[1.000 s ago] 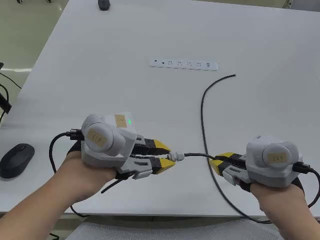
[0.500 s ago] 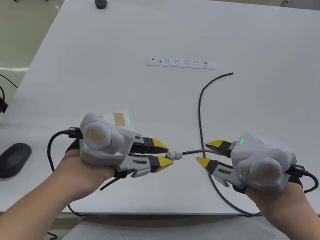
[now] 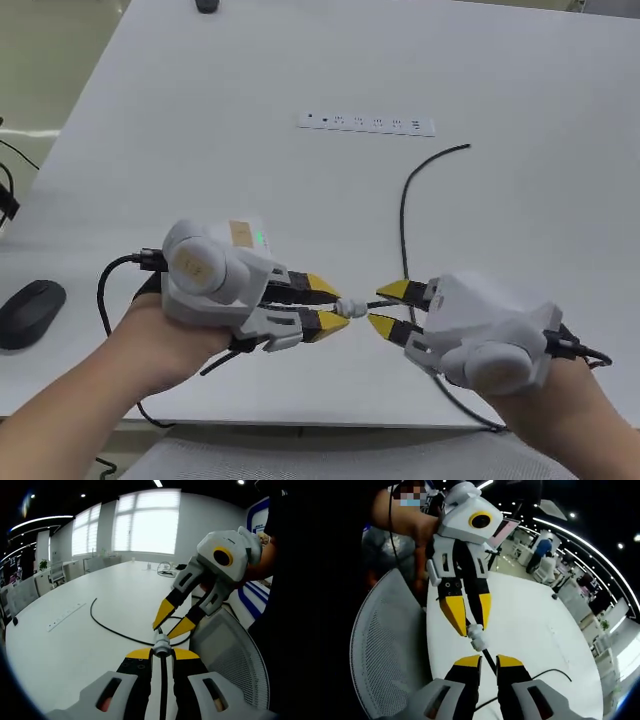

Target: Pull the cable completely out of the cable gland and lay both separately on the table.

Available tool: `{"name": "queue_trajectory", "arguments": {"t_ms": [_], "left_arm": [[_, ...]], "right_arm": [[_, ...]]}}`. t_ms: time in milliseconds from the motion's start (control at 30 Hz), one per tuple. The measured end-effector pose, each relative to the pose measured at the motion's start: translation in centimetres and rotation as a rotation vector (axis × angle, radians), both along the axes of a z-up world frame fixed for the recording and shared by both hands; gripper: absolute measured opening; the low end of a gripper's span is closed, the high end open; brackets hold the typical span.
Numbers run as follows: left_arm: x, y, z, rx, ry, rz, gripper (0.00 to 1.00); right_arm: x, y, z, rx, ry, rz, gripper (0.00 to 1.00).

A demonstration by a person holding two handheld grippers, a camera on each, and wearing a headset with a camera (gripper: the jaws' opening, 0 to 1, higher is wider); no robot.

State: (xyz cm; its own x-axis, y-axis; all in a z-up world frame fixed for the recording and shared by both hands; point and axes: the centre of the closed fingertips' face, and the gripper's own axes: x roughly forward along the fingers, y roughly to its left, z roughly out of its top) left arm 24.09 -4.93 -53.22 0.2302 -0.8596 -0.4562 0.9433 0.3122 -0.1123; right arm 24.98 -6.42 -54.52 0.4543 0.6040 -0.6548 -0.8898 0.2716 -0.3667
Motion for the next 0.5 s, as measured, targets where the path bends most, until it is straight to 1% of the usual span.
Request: {"name": "queue_trajectory", "arguments": {"t_ms": [100, 333, 400, 467, 500], "left_arm": [[-0.12, -0.02, -0.06, 0.000, -0.001, -0.004, 0.15], [-0.17, -0.10, -0.11, 0.007, -0.004, -0.010, 0.15], [-0.21, -0.15, 0.01, 0.004, -0.005, -0.011, 0.15], [-0.17, -0.18, 0.08, 0.003, -0.006, -0.013, 0.15], [-0.13, -0.24, 0.14, 0.002, -0.007, -0.012, 0.15]], "right_arm": [[-0.07, 0.20, -0.02, -0.001, 0.000, 0.015, 0.04], [-0.09, 0.22, -0.41, -0.026, -0.001, 0.033, 0.02], [-0.17, 0.19, -0.51, -0.048, -0.013, 0.046, 0.01], [-0.10, 0.07, -0.49, -0.046, -0.009, 0.039, 0.01], [-0.01, -0.04, -0.45, -0.031, 0.008, 0.020, 0.01]]}}
